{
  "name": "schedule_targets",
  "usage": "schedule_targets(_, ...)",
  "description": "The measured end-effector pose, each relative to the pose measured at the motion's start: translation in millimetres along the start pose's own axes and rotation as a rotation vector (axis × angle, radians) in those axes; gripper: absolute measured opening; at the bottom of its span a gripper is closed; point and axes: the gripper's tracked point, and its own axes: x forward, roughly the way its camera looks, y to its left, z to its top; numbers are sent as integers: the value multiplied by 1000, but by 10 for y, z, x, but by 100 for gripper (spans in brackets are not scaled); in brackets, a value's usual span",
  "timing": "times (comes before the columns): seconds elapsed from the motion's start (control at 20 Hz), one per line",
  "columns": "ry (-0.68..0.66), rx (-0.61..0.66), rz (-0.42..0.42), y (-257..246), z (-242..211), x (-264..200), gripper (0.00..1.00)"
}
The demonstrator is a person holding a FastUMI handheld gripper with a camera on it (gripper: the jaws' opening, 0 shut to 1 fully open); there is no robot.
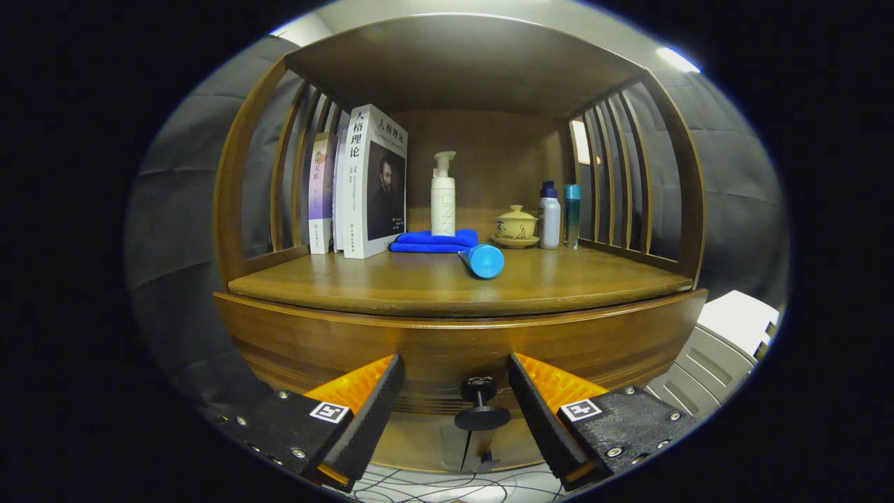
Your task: Pull open the drawer, take out the items inside it, and place them on the countertop above the cabinet.
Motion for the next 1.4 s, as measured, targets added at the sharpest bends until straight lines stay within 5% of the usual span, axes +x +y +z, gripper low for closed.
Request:
schedule_targets(0.7, -1, -21, 60, 61, 43, 22, 94)
schedule_targets(0.9, 14, -180, 70, -172, 134, -271, 95)
schedule_targets(1.4, -62, -50, 99, -428, 1144, -820, 96)
